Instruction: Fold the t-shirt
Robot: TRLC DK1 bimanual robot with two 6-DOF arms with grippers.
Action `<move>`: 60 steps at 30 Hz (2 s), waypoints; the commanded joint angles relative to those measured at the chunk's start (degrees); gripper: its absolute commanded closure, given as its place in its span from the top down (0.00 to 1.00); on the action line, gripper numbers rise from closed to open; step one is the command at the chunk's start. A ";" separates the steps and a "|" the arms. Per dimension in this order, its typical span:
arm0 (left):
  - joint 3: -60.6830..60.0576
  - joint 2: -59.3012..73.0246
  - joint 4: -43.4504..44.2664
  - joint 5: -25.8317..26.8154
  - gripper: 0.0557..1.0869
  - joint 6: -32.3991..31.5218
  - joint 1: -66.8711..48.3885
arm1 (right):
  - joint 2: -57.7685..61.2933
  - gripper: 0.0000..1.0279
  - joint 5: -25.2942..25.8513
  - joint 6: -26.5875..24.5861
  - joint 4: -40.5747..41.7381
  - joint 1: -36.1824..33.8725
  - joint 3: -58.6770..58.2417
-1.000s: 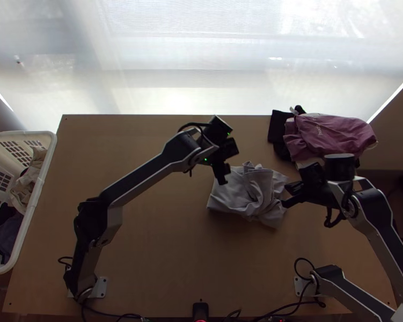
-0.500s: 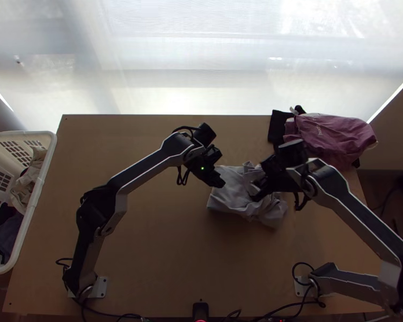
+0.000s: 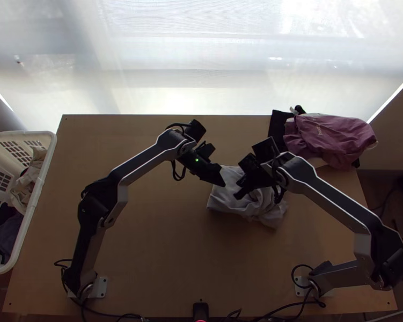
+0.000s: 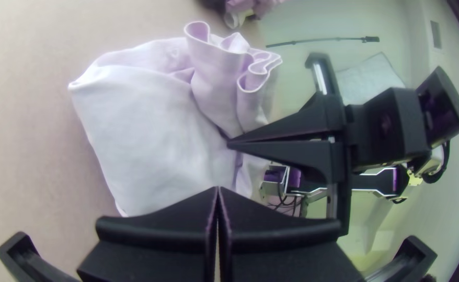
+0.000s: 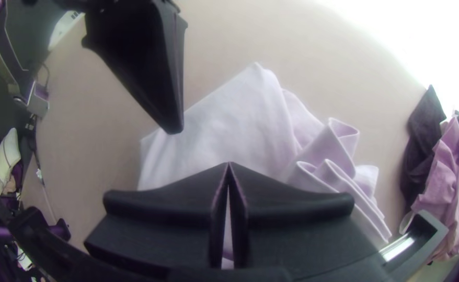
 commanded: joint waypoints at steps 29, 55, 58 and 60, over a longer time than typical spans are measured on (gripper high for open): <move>4.35 12.27 1.16 -15.51 0.04 2.05 -4.68 | -3.87 0.03 5.17 -10.95 11.28 -16.15 -23.06; 13.49 0.84 -5.43 -9.97 0.26 5.83 -6.62 | -28.74 0.03 5.08 -14.81 -9.64 -21.68 -16.55; 13.49 -3.29 -6.75 -8.12 0.56 7.24 -6.88 | -27.34 0.09 5.17 -11.82 -9.55 -15.18 -15.76; 13.49 -5.40 -7.02 -8.21 0.80 7.32 -6.18 | -26.02 0.28 5.17 -9.45 -9.55 -11.23 -14.97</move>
